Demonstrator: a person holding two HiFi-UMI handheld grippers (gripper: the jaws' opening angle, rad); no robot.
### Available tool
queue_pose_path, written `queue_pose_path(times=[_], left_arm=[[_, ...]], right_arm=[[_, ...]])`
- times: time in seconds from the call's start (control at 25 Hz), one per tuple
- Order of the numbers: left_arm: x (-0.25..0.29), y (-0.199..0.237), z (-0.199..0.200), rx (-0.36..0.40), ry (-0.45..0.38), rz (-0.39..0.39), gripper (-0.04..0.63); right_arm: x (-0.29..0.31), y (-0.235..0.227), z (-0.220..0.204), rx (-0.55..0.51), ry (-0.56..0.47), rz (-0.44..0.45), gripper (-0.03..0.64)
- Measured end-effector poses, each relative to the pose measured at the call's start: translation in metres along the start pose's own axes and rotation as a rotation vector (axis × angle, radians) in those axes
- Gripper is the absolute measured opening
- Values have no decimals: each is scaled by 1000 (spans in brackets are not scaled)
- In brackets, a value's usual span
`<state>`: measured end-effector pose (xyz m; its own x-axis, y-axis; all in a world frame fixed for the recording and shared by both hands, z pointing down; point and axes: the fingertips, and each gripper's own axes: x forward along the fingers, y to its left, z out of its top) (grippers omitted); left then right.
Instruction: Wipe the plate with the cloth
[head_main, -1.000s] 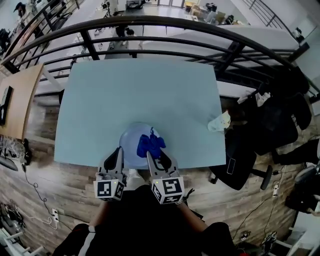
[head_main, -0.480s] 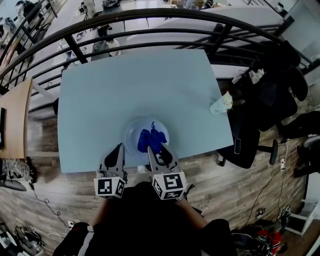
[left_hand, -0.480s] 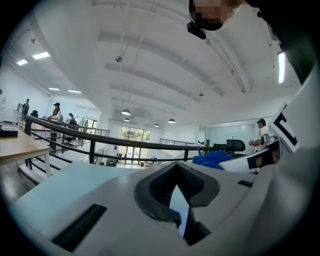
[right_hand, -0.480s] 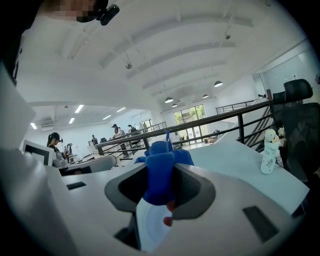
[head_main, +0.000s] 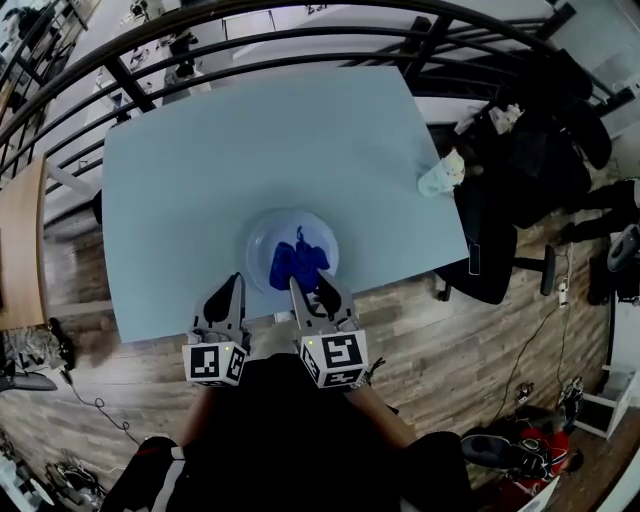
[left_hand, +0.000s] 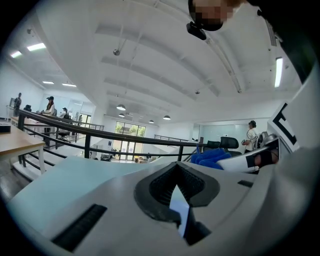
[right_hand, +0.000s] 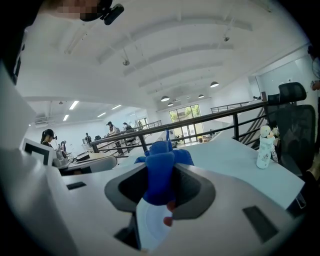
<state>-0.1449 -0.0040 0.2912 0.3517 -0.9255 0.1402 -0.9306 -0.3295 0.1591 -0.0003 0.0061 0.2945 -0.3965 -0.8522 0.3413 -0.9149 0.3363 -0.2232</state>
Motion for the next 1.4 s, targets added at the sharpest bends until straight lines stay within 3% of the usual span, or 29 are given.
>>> queue_pose_path(times=[1.4], left_arm=[[53, 14, -74, -41, 101, 20, 2]], right_arm=[[80, -31, -100, 33, 188, 14, 118]])
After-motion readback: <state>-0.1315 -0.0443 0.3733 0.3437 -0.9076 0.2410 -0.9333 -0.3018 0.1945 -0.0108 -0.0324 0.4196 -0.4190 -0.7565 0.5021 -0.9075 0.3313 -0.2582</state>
